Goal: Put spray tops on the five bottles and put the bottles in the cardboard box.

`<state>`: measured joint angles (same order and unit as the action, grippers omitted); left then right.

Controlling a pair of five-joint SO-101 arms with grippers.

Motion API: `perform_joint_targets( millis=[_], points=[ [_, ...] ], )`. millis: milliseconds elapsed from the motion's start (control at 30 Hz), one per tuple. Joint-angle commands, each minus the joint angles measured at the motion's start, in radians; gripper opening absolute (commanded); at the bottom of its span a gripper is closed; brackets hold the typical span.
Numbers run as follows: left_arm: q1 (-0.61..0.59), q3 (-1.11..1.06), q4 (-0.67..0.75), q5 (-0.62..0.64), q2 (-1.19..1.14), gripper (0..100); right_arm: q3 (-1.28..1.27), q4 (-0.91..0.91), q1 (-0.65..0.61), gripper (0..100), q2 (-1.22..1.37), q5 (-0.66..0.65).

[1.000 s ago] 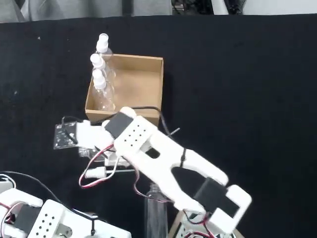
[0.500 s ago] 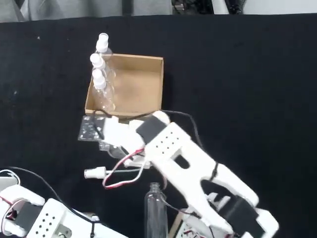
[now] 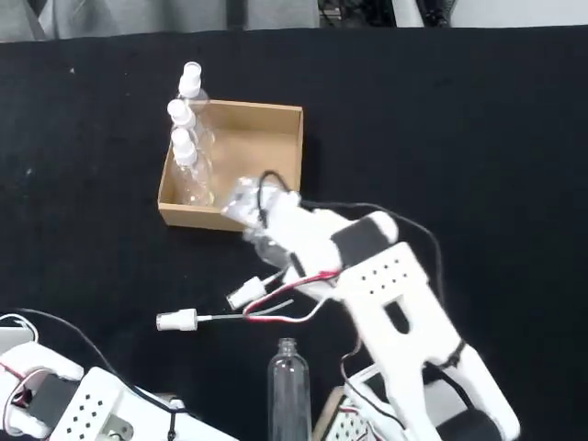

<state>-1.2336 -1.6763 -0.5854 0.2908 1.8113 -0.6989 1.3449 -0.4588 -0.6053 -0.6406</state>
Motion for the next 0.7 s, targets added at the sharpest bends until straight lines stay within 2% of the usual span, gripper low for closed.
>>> perform_joint_targets(
  millis=[0,100,267,667],
  points=[
    [0.013,-0.024,-0.008,-0.009,0.011,3,-0.007,0.009,0.110,14.2,-0.059,0.011],
    [0.013,-0.024,-0.008,-0.009,0.009,3,-0.010,0.009,0.187,14.2,-0.058,0.012],
    [0.013,-0.024,-0.008,-0.009,0.009,3,-0.021,-0.035,0.301,14.2,-0.054,0.110],
    [0.013,-0.024,-0.009,-0.009,0.009,3,-0.125,-0.192,0.437,14.2,-0.050,0.187]
  ],
)
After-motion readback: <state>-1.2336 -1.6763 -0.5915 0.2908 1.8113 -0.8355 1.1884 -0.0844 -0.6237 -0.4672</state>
